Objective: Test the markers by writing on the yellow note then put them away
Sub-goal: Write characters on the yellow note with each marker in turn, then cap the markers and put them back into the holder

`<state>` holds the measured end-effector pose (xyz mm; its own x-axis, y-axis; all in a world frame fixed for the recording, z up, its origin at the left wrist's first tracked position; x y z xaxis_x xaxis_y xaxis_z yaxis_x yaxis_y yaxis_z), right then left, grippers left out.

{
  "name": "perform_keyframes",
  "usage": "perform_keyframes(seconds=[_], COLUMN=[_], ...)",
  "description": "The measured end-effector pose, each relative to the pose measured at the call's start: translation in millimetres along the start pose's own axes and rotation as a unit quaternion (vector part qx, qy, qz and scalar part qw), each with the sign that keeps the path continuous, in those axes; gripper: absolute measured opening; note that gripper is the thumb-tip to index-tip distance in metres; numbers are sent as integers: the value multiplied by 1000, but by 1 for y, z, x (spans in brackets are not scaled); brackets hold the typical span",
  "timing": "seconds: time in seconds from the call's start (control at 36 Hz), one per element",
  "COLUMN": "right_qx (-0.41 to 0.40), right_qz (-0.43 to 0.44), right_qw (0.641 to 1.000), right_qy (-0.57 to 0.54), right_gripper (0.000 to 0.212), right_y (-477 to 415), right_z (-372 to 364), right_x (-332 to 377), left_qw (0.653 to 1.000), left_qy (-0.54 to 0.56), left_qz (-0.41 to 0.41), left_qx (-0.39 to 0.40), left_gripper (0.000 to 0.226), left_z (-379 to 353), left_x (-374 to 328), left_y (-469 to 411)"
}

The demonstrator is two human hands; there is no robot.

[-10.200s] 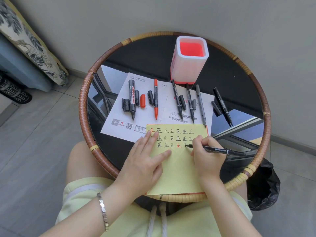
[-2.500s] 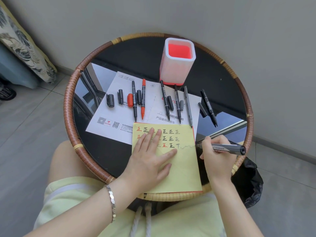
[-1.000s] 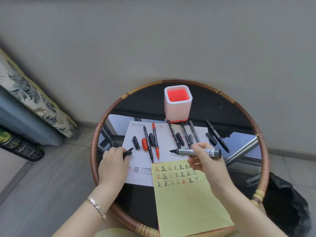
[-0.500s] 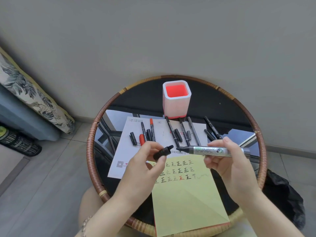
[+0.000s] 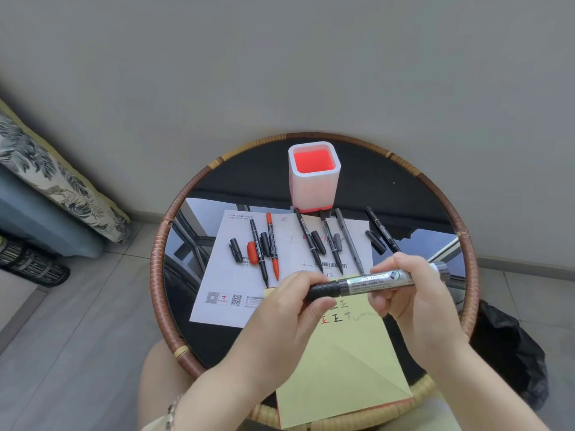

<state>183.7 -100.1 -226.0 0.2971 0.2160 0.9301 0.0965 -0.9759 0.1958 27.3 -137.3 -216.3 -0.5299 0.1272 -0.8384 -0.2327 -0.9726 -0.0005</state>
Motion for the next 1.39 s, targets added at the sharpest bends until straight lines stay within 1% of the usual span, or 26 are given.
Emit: perform_keyframes(seconds=[0.06, 0.14, 0.19, 0.25, 0.31, 0.36, 0.44, 0.5, 0.56, 0.61, 0.67, 0.72, 0.75, 0.83, 0.89, 0.94, 1.0, 1.06, 1.11, 1.17, 1.22, 1.36, 1.39], right_qx=[-34, -75, -83, -89, -90, -89, -80, -65, -47, -45, -65, -92, -114, -202, -271, -334, -370, -369, -344, -331, -329, -334, -335], right_qz=[20, 41, 46, 51, 69, 76, 51, 13, -30, -54, -37, 12, 41, 113, 127, 89, 4, -92, -175, -234, -269, -296, -302], right_qw=[999, 996, 995, 994, 993, 992, 994, 998, 998, 994, 987, 971, 958, 896, 857, 831, 813, 797, 791, 784, 782, 775, 772], right_qy=[7, -15, -24, -28, -27, -44, -49, -13, 37, 85, 143, 221, 262, 378, 420, 436, 450, 468, 475, 471, 457, 447, 448], right_gripper=[43, 47, 40, 34, 33, 33, 31, 31, 31, 21, 10, 6, 6, 6, 6, 9, 11, 13, 13, 11, 8, 7, 13], right_y=[1, 2, 3, 5, 8, 9, 10, 9, 7, 6, 6, 8, 10, 22, 32, 41, 47, 48, 48, 46, 43, 34, 34], right_z=[2, 5, 5, 7, 7, 7, 9, 11, 17, 27, 41, 58, 68, 102, 130, 165, 201, 232, 257, 275, 287, 297, 298], right_x=[1, 3, 5, 6, 8, 6, -5, -17, -25, -22, -9, 10, 21, 52, 64, 67, 57, 38, 12, -13, -33, -49, -49], left_qw=[1000, 999, 999, 997, 993, 991, 985, 982, 982, 984, 985, 984, 984, 985, 985, 983, 980, 977, 975, 973, 972, 972, 973], left_qy=[-15, 3, 26, 69, 111, 131, 150, 133, 92, 51, 19, -2, -7, -21, -39, -54, -68, -80, -93, -106, -110, -116, -116], left_qz=[-22, -45, -44, -32, -9, 11, 60, 104, 136, 152, 159, 169, 173, 165, 148, 135, 129, 125, 121, 118, 120, 132, 134], left_qx=[11, 11, 17, 24, 29, 37, 64, 85, 90, 81, 70, 49, 40, 52, 81, 114, 139, 154, 164, 168, 167, 153, 151], left_gripper=[6, 17, 17, 16, 15, 13, 16, 21, 16, 11, 12, 25, 29, 27, 22, 22, 23, 23, 23, 23, 22, 18, 17], left_z=[-4, -10, -13, -16, -18, -19, -20, -20, -20, -21, -24, -28, -32, -50, -67, -84, -98, -108, -115, -118, -119, -119, -118], left_x=[-3, -8, -11, -14, -15, -15, -8, 1, 10, 15, 14, 8, 4, -8, -15, -22, -27, -30, -31, -32, -30, -19, -17], left_y=[0, -2, -4, -5, -5, -6, -11, -17, -24, -32, -41, -48, -53, -65, -71, -75, -77, -77, -75, -72, -68, -61, -60])
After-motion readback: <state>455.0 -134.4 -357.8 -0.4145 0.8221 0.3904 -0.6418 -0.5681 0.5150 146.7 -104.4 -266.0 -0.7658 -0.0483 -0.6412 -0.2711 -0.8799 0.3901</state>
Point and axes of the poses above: each hand's wrist, its own y-axis away from the middle knuckle, its own z-axis out of the back of the hand, x = y × z, the point moved 4 cm from there along -y, towards the middle knuckle, and after that the axes turned 2 degrees about x, right-handed, at the moved point
